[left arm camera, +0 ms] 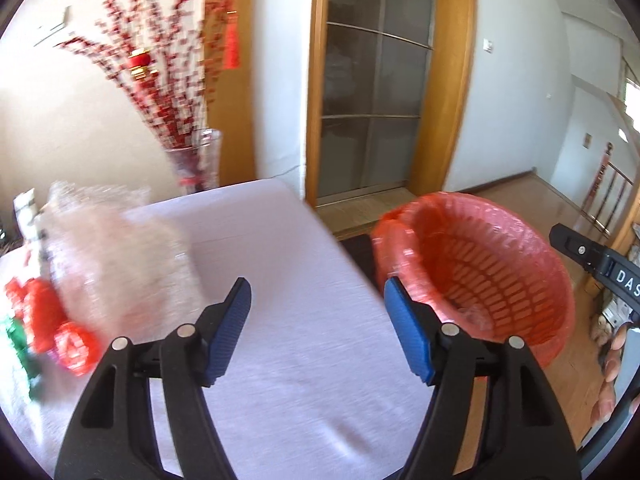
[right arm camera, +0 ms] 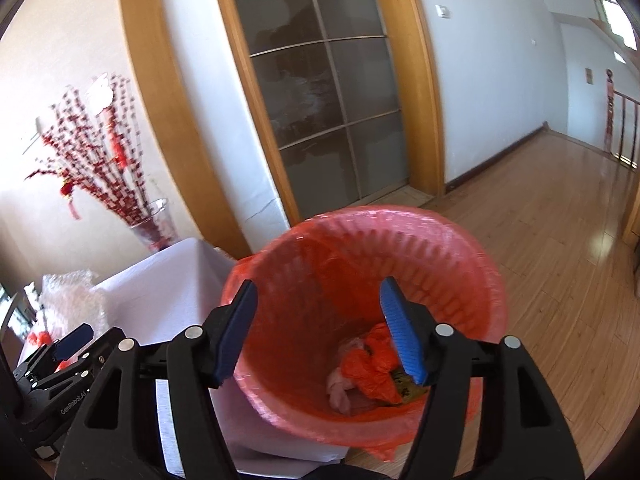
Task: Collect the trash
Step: 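Move both open tools back over the table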
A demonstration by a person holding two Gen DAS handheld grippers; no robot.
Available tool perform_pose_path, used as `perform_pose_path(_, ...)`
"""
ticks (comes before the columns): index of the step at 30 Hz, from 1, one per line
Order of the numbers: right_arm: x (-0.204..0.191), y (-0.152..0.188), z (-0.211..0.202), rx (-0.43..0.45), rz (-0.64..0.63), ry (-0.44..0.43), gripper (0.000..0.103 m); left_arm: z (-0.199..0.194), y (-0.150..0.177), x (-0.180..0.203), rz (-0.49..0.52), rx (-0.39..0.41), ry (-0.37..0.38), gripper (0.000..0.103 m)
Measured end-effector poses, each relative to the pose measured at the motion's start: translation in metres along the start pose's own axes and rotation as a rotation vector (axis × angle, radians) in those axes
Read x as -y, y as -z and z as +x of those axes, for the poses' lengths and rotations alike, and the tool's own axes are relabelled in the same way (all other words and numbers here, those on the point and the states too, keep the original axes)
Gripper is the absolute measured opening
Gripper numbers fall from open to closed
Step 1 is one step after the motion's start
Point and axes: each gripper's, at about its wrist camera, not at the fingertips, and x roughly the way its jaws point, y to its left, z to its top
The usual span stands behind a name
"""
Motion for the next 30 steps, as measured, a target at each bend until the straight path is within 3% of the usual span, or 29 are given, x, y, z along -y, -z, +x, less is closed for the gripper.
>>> perform_pose_path(8, -0.065, 0.010, 0.007, -0.052, -0.098, -0.130, 0.065, -0.037, 0.012, -0.070, -0.088, 0.033, -0.130, 0.068)
perform_pose_path(14, -0.149, 0.026, 0.020, -0.110, -0.238, -0.273, 0.057, -0.072, 0.024, -0.136, -0.169, 0.076, -0.261, 0.068)
perform_pose_path(21, -0.243, 0.049, 0.040, -0.186, -0.335, -0.412, 0.055, -0.105, 0.044, -0.206, -0.272, 0.096, -0.407, 0.068)
perform_pose_path(30, -0.329, 0.074, 0.052, -0.210, -0.438, -0.439, 0.049, -0.118, 0.059, -0.255, -0.343, 0.094, -0.445, 0.068)
